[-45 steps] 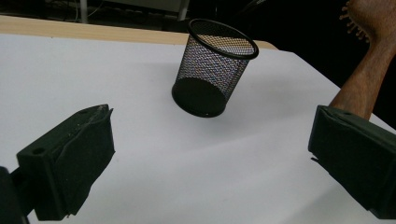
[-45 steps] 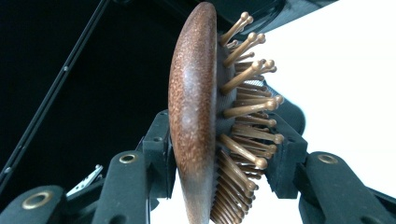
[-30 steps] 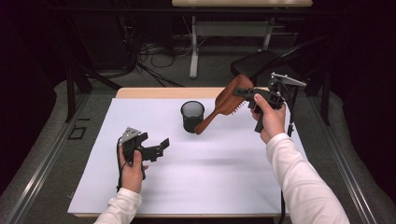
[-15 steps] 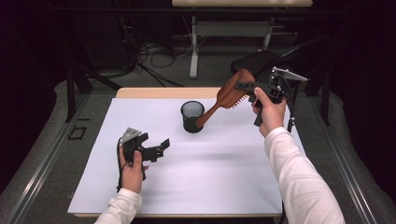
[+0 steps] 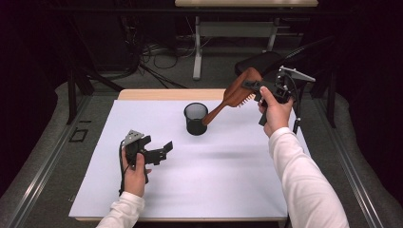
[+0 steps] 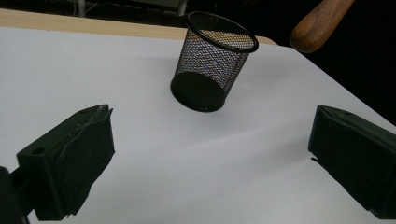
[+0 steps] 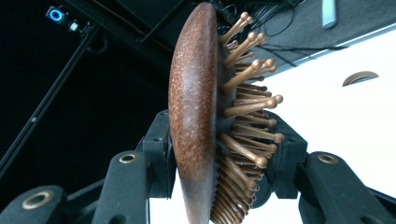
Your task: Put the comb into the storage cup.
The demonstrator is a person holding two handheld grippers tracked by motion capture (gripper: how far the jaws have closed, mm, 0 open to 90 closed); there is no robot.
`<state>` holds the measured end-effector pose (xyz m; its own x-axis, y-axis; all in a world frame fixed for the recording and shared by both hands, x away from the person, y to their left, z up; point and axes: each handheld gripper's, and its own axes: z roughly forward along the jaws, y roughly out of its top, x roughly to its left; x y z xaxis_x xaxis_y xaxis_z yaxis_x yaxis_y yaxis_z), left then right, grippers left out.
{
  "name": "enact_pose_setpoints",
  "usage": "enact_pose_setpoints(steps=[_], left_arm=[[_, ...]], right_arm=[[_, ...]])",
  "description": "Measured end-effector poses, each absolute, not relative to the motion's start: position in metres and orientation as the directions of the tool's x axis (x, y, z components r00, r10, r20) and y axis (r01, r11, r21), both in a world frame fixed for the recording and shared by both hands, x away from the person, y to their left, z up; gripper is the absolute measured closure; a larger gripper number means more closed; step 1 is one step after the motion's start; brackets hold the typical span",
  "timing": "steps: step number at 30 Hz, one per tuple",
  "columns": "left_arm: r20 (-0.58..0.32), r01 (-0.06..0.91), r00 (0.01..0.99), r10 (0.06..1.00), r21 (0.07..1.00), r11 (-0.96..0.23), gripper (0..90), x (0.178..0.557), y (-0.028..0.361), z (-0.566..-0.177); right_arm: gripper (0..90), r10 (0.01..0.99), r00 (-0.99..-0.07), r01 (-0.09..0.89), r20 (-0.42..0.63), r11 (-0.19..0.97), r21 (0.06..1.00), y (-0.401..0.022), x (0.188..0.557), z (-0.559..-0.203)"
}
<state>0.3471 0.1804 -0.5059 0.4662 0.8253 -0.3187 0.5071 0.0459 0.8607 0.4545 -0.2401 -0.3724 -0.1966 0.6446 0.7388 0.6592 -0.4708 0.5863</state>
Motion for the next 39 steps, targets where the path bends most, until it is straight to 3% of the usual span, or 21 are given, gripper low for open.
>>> enact_pose_setpoints(steps=[39], left_arm=[[-0.322,0.512,0.462,0.826,0.858,0.048,0.3,0.348,0.182,-0.508]], right_arm=[[51.6,0.717,-0.154,0.588,0.679,-0.486,0.647,-0.197,0.473,-0.360]])
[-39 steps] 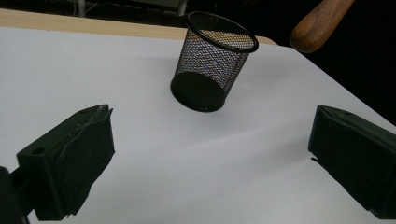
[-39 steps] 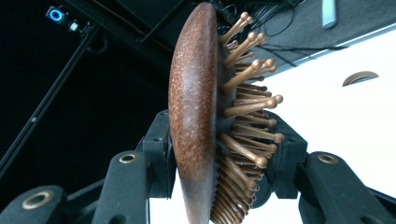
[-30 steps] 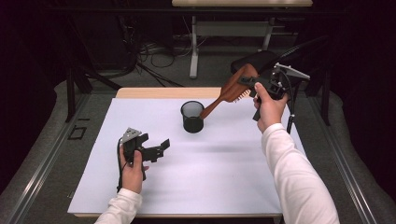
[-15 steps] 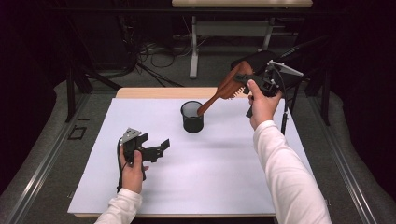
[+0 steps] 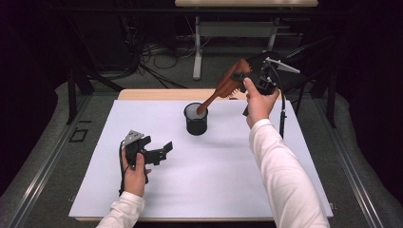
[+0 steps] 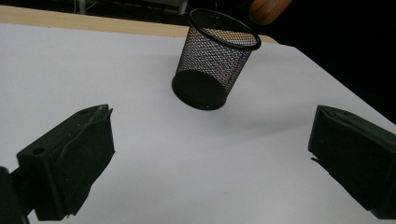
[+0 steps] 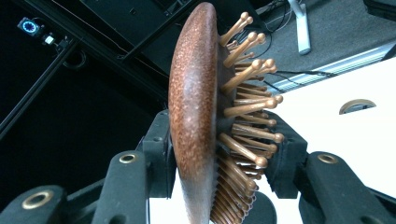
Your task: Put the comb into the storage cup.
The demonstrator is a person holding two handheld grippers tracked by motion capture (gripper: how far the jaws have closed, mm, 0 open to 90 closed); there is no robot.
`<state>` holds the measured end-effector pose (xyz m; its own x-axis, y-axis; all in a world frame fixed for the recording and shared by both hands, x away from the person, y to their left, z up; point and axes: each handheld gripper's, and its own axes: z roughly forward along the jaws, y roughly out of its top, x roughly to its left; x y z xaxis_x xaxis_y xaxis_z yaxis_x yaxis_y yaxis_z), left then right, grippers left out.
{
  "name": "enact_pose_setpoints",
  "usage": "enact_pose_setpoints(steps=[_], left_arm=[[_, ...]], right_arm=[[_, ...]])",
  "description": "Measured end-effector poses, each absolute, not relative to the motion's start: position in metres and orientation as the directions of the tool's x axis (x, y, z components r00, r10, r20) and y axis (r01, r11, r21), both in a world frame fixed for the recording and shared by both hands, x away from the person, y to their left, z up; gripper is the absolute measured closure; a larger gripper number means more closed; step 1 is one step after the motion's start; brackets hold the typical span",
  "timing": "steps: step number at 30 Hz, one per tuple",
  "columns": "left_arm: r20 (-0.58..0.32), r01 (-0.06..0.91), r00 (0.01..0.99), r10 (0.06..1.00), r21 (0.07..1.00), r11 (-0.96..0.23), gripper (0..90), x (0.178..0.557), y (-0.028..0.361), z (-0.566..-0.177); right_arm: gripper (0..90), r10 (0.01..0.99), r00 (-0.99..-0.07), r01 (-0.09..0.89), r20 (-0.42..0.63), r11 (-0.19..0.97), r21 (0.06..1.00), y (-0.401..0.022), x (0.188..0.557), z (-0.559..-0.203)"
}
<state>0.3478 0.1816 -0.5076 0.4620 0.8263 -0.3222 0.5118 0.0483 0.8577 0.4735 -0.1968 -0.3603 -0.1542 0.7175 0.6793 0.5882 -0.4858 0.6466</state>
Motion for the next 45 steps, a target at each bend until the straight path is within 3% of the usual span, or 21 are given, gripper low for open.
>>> enact_pose_setpoints(steps=[45], left_arm=[[-0.330,0.512,0.452,0.828,0.857,0.062,0.3,0.349,0.186,-0.508]], right_arm=[[51.6,0.776,-0.147,0.579,0.613,-0.435,0.689,-0.152,0.494,-0.371]])
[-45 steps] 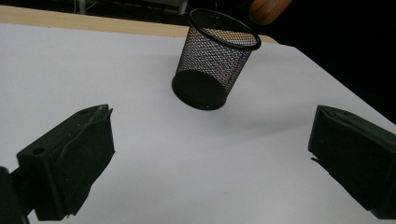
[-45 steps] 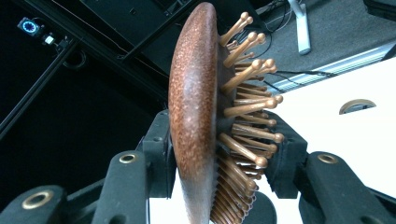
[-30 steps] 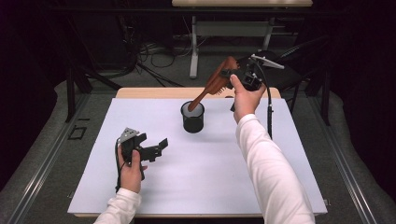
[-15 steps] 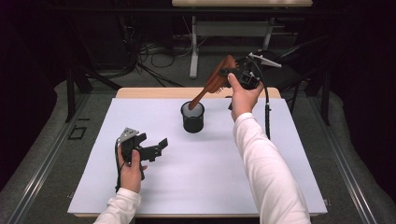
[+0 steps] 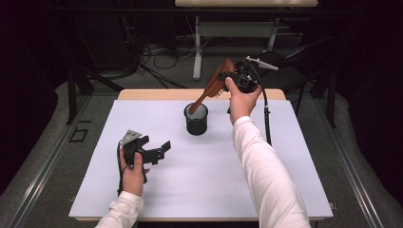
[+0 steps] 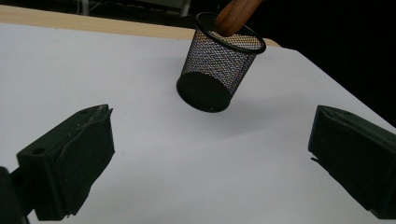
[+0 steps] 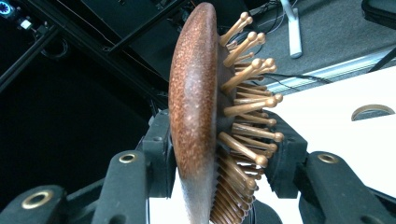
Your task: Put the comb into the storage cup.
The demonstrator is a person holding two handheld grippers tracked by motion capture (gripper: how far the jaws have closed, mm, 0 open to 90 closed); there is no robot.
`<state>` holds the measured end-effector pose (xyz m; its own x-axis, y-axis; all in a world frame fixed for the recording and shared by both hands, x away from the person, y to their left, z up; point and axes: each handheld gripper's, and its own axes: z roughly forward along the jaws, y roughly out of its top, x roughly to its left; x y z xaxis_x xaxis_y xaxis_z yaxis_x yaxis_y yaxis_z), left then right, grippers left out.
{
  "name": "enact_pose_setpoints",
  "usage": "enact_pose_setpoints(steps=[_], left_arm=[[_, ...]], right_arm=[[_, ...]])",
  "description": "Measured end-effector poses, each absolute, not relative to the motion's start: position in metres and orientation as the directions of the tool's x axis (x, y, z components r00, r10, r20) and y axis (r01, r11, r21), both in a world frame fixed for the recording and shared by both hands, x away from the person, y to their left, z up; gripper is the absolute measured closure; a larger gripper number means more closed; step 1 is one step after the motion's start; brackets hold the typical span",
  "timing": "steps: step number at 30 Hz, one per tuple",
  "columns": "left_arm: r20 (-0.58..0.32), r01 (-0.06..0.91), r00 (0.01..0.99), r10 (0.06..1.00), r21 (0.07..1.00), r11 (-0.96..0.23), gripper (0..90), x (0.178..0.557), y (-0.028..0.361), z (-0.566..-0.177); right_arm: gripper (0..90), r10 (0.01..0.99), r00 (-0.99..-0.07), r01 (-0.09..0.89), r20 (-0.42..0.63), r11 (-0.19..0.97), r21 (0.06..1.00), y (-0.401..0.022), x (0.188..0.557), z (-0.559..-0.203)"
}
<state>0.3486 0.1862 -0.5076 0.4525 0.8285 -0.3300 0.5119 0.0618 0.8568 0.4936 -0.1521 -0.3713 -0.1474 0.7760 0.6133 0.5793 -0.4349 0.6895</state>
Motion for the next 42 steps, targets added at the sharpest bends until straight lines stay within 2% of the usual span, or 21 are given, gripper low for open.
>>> enact_pose_setpoints(steps=[42], left_arm=[[-0.320,0.511,0.454,0.832,0.858,0.051,0.3,0.349,0.185,-0.509]], right_arm=[[51.5,0.809,-0.119,0.605,0.575,-0.400,0.688,-0.134,0.503,-0.424]])
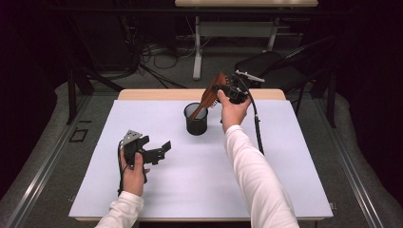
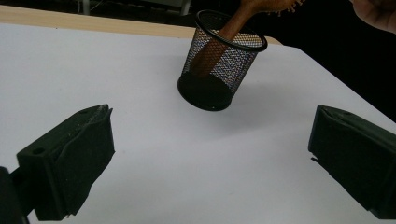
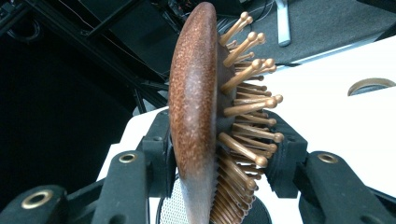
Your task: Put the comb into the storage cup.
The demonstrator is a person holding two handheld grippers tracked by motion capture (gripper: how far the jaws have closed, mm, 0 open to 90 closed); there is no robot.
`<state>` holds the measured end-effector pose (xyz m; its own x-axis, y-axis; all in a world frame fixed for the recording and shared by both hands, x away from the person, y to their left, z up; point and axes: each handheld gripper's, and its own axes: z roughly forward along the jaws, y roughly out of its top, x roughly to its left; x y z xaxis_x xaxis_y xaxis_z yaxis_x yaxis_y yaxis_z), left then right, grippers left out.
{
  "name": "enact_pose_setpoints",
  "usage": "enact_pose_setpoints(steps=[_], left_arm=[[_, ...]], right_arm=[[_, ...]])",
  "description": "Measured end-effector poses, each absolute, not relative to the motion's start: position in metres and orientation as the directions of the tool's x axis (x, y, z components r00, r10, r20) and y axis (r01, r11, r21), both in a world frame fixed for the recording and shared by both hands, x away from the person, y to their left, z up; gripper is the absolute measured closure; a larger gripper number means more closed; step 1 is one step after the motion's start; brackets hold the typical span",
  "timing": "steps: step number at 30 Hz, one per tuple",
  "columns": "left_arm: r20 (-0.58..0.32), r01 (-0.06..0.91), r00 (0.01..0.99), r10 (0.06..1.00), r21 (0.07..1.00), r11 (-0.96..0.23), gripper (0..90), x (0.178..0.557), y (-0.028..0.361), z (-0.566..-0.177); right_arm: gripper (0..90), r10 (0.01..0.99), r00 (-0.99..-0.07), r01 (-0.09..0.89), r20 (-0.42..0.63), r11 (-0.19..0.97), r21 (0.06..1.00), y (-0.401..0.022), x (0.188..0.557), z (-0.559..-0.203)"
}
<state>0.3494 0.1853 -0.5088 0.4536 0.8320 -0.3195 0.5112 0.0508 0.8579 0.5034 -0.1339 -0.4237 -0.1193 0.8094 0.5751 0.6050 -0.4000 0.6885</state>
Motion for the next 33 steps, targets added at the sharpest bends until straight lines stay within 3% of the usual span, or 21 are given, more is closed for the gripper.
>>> enact_pose_setpoints(steps=[33], left_arm=[[-0.322,0.516,0.454,0.831,0.855,0.049,0.3,0.350,0.185,-0.510]], right_arm=[[51.4,0.804,-0.106,0.624,0.585,-0.404,0.669,-0.133,0.506,-0.441]])
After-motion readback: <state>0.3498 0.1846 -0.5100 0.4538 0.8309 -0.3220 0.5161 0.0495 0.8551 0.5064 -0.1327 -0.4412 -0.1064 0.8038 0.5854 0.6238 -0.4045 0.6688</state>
